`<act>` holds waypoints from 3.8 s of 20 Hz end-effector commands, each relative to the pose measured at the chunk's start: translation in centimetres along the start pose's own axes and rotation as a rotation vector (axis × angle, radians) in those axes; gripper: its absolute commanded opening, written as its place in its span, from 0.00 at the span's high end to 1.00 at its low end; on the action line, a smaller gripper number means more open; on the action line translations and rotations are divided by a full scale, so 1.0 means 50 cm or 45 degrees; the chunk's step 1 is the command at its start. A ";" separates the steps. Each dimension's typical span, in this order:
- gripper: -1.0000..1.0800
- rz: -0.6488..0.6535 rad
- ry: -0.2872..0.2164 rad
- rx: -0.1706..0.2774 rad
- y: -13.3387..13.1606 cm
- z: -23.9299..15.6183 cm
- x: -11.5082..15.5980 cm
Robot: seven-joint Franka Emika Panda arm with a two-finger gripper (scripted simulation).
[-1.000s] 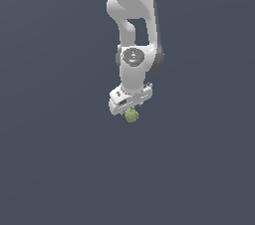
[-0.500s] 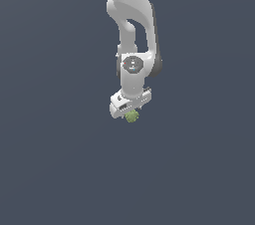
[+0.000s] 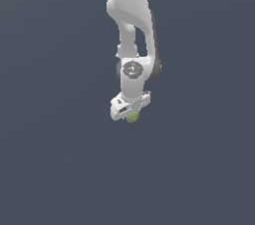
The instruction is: Pick up the object and move it to a goal position.
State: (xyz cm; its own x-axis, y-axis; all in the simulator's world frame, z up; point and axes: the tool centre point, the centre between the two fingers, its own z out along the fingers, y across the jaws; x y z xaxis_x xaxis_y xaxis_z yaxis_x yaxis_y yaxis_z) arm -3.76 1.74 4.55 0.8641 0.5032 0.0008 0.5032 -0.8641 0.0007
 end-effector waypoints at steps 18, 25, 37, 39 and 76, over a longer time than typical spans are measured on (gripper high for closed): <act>1.00 0.000 0.000 0.000 0.016 -0.061 -0.001; 1.00 -0.001 0.000 0.000 0.043 -0.171 -0.001; 1.00 -0.002 0.001 0.002 0.108 -0.427 -0.001; 1.00 -0.002 0.001 0.002 0.119 -0.468 0.000; 1.00 -0.001 -0.001 0.001 0.236 -0.877 0.017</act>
